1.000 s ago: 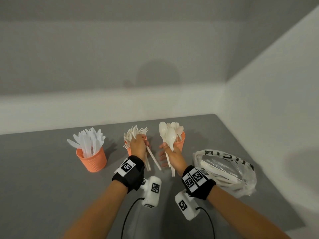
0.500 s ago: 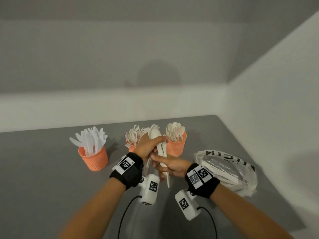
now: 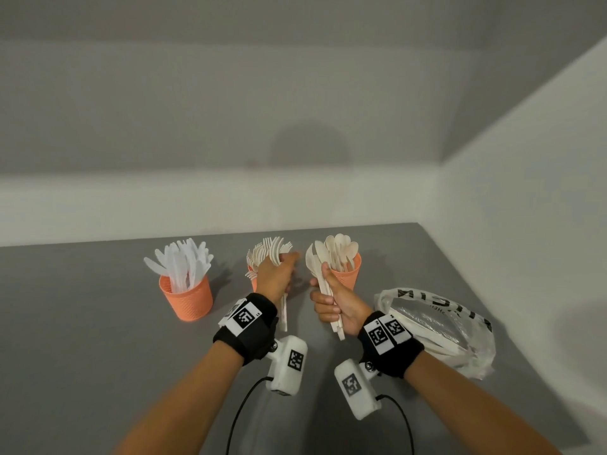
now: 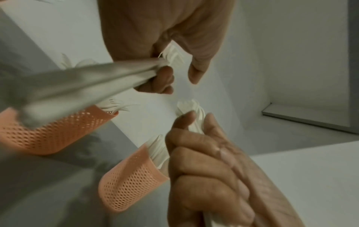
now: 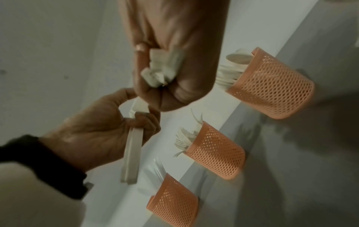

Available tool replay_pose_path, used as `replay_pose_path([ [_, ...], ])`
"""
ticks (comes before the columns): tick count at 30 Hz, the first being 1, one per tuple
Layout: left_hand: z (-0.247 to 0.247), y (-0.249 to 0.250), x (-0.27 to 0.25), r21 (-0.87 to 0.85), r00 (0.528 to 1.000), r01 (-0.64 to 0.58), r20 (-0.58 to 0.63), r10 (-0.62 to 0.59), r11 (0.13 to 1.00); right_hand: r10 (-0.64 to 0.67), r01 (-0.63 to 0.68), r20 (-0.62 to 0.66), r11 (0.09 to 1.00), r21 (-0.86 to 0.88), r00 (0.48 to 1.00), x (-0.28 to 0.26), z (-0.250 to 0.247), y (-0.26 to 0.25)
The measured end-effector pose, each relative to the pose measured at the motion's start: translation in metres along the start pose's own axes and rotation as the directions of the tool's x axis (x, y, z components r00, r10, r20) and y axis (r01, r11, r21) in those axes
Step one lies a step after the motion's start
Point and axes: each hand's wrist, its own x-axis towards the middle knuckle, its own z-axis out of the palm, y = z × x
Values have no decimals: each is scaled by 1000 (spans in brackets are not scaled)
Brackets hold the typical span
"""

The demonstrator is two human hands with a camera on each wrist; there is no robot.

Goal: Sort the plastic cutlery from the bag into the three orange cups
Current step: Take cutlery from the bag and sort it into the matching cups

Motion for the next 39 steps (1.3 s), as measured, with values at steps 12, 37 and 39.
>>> replay_pose_path([
  [12,10,1,-9,60,998,-10,70,6,998,-66,51,-81,983,-177,995,4,1,4],
  [37,24,0,-14,86,949,-194,270,165,977,-523,328,-148,704,-630,839,15,5,-2],
  [39,22,-1,-11,47,945,-165,294,144,985,-544,328,-250,749,-575,801,24,-2,-3],
])
